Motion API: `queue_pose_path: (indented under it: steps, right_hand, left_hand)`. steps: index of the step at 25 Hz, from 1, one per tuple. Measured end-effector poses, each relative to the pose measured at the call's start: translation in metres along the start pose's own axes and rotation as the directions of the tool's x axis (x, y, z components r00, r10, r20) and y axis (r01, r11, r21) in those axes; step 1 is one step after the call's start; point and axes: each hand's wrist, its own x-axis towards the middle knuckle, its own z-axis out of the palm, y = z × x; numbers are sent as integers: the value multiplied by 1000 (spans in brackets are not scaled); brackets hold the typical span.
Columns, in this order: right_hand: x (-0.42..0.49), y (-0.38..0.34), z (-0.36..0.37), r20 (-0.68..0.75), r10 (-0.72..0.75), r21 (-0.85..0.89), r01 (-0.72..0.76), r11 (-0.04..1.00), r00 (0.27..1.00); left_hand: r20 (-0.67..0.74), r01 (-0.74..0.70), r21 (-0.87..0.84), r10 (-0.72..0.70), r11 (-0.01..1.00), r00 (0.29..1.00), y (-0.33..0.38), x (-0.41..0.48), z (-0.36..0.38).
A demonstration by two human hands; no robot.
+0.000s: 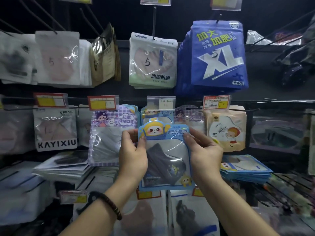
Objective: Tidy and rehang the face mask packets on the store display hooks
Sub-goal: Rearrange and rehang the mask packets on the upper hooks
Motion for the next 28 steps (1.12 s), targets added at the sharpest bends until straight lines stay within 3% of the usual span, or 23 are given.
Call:
queue_pose_path:
  steps: [10, 16, 23, 28]
  right_hand:
    - [10, 8, 20, -82, -39, 30, 42, 999, 996]
    - [18, -9, 40, -51, -19, 38, 20, 999, 999]
    - [27, -17, 49, -80, -55, -75, 49, 996, 995]
    - [27, -19, 46, -57, -74, -251, 58, 966, 996]
  left_hand:
    - [-87, -68, 24, 70, 997, 994, 9, 17, -13]
    - [-145, -151, 49, 157, 987, 977, 20, 33, -13]
    - [-18, -293, 163, 300, 942, 954, 15, 47, -8]
    - [23, -282, 269, 286, 921, 958, 14, 49, -8]
